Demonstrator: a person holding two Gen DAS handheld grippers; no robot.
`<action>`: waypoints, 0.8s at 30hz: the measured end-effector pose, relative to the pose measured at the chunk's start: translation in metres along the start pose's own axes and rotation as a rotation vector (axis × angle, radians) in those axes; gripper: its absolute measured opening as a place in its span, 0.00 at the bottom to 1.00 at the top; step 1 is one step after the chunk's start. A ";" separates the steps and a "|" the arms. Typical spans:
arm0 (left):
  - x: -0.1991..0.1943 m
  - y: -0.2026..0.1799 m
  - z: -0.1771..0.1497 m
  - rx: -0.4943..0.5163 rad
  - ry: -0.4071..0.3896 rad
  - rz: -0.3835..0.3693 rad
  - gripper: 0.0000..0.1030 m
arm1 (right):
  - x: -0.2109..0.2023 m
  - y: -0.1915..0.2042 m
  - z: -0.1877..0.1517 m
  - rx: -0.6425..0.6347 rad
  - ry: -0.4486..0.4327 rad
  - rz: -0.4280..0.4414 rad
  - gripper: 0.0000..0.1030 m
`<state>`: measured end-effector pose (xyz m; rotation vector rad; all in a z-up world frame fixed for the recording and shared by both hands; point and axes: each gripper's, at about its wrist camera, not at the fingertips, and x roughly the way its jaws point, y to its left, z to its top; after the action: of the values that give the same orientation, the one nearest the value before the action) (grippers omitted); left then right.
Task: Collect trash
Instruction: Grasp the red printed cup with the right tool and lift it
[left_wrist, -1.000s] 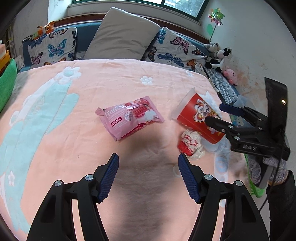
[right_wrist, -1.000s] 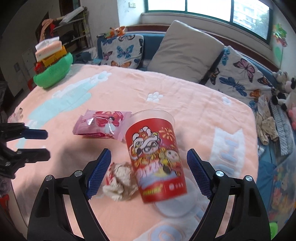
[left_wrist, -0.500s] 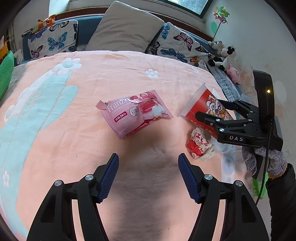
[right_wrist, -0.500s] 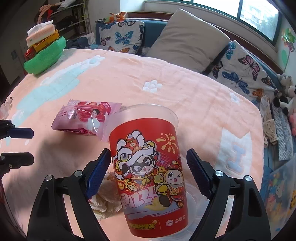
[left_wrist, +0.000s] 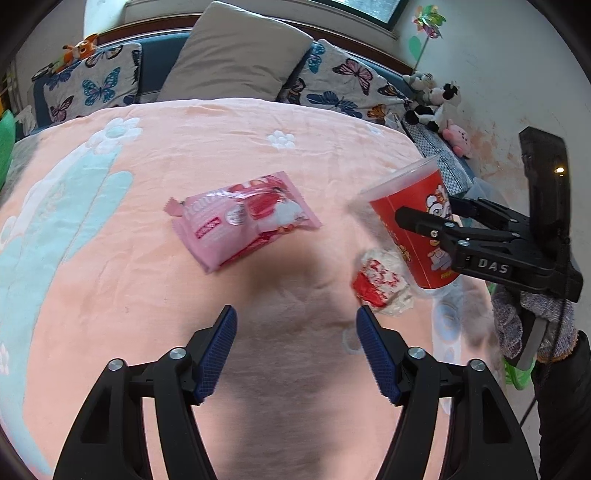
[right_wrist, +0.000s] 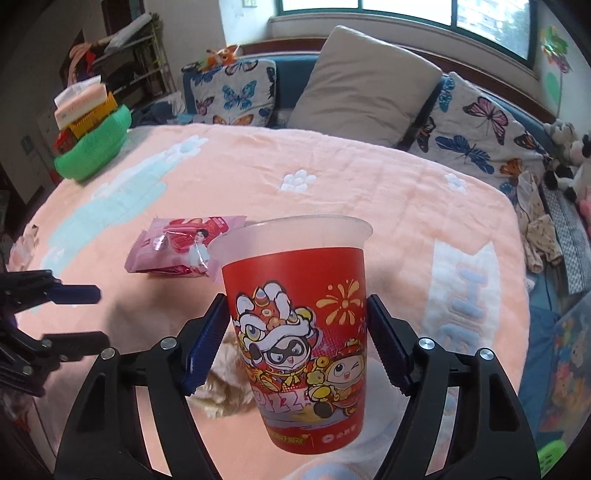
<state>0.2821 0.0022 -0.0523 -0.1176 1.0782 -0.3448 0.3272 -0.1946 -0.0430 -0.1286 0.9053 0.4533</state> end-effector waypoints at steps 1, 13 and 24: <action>0.001 -0.004 0.000 0.008 0.001 -0.001 0.67 | -0.006 -0.001 -0.002 0.011 -0.010 0.001 0.72; 0.021 -0.050 0.003 0.104 0.013 -0.036 0.68 | -0.069 -0.023 -0.036 0.105 -0.095 -0.009 0.71; 0.058 -0.069 0.013 0.137 0.031 0.003 0.68 | -0.124 -0.044 -0.067 0.161 -0.162 -0.043 0.71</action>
<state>0.3030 -0.0832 -0.0768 0.0119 1.0820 -0.4176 0.2318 -0.2942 0.0087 0.0357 0.7746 0.3436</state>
